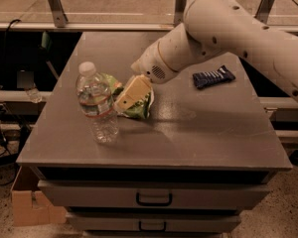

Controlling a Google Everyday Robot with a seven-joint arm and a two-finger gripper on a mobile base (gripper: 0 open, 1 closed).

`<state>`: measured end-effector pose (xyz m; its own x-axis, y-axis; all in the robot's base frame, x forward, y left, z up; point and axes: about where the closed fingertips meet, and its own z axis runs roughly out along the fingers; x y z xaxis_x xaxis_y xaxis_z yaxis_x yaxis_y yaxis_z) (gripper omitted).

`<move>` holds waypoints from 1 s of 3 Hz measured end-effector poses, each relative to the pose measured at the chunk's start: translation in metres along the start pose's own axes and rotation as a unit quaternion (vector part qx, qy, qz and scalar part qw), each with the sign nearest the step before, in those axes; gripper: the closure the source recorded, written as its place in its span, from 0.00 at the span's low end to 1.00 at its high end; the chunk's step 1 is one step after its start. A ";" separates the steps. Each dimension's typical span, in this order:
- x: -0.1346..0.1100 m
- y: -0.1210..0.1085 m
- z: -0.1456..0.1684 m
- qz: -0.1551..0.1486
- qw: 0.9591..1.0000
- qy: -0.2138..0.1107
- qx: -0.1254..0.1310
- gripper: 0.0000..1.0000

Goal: Move green jalapeno chip bag near water bottle

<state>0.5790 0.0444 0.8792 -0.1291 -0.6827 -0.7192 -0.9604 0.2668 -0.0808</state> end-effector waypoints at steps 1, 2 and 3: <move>0.005 -0.001 -0.001 0.004 1.000 0.003 0.002 0.00; 0.038 -0.027 -0.027 0.007 0.999 0.012 0.034 0.00; 0.068 -0.052 -0.052 0.007 0.998 0.027 0.062 0.00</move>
Offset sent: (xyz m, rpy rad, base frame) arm 0.0270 -0.0943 -0.0079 -0.0437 -0.0630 -0.1133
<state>0.6075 -0.0512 0.8700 -0.1588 -0.7133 -0.6826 -0.9209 0.3563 -0.1581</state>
